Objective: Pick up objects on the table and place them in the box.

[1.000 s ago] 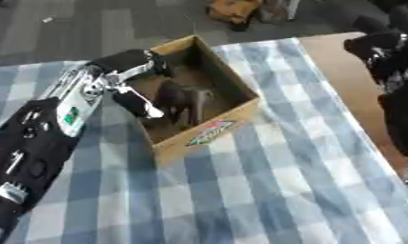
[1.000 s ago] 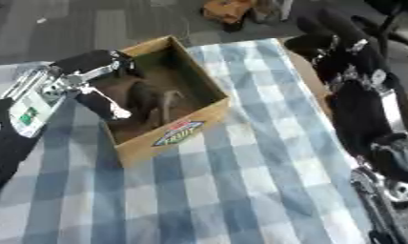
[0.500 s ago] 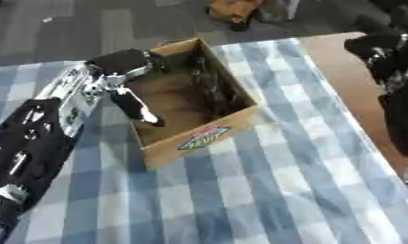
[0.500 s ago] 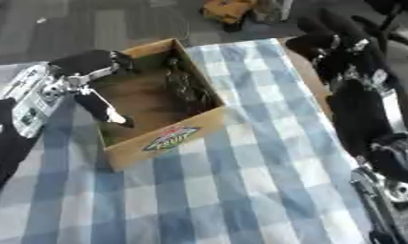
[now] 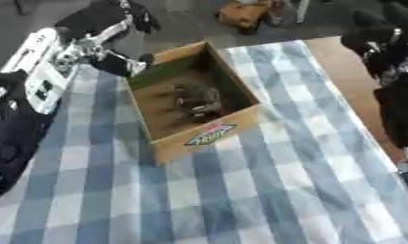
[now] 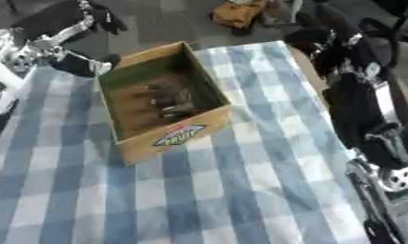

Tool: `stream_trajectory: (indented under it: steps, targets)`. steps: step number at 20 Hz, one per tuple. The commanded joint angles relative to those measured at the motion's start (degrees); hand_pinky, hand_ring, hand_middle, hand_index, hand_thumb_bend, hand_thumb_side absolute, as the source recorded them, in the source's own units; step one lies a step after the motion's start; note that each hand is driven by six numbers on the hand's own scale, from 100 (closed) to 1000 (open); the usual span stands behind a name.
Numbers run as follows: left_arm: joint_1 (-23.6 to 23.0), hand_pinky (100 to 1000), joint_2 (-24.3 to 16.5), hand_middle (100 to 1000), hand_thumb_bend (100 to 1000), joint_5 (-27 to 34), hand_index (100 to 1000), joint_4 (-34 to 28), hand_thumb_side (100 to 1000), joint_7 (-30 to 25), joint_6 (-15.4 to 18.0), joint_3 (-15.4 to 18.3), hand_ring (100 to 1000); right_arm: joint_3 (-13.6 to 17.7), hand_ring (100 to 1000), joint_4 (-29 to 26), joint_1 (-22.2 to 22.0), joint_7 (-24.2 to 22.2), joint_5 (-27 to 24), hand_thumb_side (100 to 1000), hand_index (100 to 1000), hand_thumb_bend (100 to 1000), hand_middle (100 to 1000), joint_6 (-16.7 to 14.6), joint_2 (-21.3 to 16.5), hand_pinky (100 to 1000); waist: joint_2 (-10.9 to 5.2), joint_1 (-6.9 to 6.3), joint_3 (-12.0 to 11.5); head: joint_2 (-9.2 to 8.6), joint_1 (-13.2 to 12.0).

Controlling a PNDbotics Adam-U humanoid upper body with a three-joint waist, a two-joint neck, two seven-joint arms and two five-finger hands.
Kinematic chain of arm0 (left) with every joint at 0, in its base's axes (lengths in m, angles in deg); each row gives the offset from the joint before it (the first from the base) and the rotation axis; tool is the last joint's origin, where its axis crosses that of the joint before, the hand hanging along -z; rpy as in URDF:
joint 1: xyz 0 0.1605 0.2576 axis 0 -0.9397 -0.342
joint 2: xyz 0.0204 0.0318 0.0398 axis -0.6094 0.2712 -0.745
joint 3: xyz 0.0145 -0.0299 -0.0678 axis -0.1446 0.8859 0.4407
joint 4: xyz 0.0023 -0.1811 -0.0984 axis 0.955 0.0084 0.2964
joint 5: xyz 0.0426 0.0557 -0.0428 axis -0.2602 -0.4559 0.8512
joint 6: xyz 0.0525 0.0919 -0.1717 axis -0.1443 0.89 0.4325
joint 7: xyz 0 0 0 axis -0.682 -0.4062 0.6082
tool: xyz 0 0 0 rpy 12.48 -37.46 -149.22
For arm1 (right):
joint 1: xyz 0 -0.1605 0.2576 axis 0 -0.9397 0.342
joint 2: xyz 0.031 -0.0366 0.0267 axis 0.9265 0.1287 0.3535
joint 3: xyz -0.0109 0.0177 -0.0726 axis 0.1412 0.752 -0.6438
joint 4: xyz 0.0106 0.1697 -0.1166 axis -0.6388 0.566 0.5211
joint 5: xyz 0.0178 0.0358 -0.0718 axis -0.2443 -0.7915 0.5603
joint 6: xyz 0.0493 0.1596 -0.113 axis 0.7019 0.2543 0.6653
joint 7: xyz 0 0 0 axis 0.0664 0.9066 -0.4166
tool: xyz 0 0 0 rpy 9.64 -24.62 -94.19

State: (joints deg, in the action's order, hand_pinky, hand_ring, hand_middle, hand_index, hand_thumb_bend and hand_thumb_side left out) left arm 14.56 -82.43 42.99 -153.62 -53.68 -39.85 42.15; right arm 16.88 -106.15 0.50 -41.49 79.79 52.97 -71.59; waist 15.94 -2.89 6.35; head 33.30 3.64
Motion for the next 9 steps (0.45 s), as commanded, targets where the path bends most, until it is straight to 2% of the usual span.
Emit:
stream_trajectory:
  steps: [1, 9]
  targets:
    - [-1.45, 614, -2.44, 582, 100, 2.76, 767, -5.03, 102, 2.75, 0.37, 2.57, 654, 1.05, 1000, -0.51, 0.03, 0.90, -0.89, 947, 953, 895, 736, -0.27, -1.38, 917, -2.03, 0.77, -0.59, 1.43, 0.24]
    - [-12.34, 615, -3.02, 589, 100, 9.68, 768, -16.27, 189, 9.66, -3.88, 4.61, 654, 2.15, 1000, -0.51, -0.83, 2.88, -1.52, 844, 946, 923, 739, -1.27, -0.58, 909, -4.54, 2.23, -3.87, 5.69, 1.93]
